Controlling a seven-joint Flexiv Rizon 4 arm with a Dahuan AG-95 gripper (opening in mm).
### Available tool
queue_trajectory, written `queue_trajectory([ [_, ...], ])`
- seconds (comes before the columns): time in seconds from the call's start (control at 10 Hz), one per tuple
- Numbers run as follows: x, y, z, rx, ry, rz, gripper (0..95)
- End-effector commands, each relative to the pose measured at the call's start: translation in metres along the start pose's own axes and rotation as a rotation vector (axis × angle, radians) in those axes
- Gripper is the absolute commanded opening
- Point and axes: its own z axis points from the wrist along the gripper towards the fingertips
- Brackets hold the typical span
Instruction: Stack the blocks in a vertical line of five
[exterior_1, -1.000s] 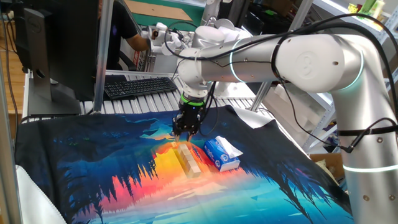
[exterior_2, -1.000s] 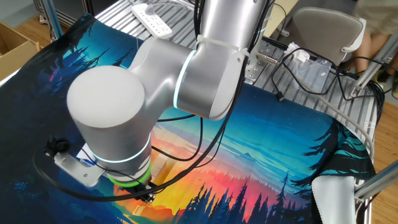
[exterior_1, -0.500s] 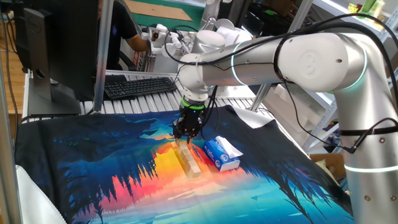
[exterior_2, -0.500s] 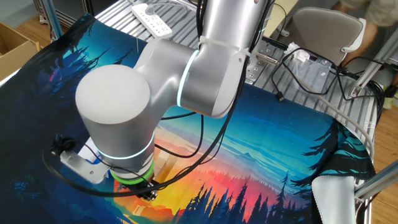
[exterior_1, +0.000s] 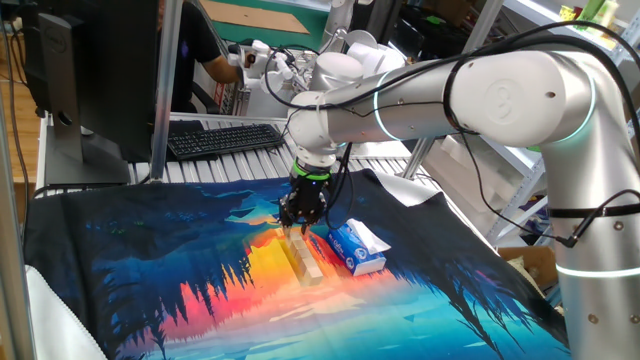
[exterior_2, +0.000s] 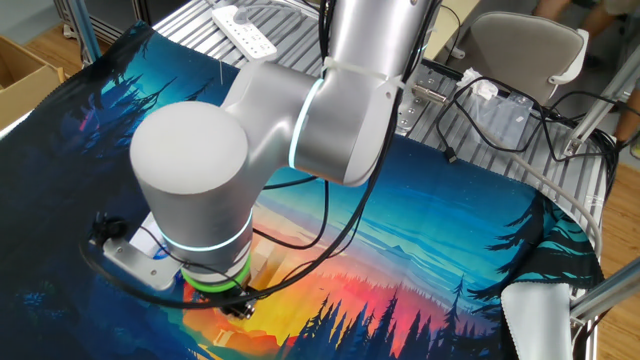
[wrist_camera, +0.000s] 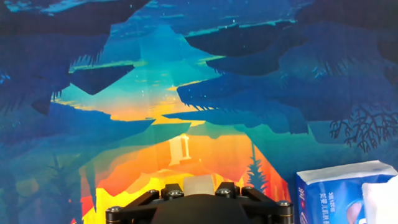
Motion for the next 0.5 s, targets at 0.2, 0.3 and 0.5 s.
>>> queue_trajectory([
  [0.2,0.0002,-0.0003,0.003,-0.001,-0.003,-0.005,38.0],
  [0.3,0.0002,-0.0004,0.0033,0.0,-0.005,-0.007,19.0],
  [0.5,0.0002,-0.0004,0.0034,0.002,-0.015,-0.024,0.0],
])
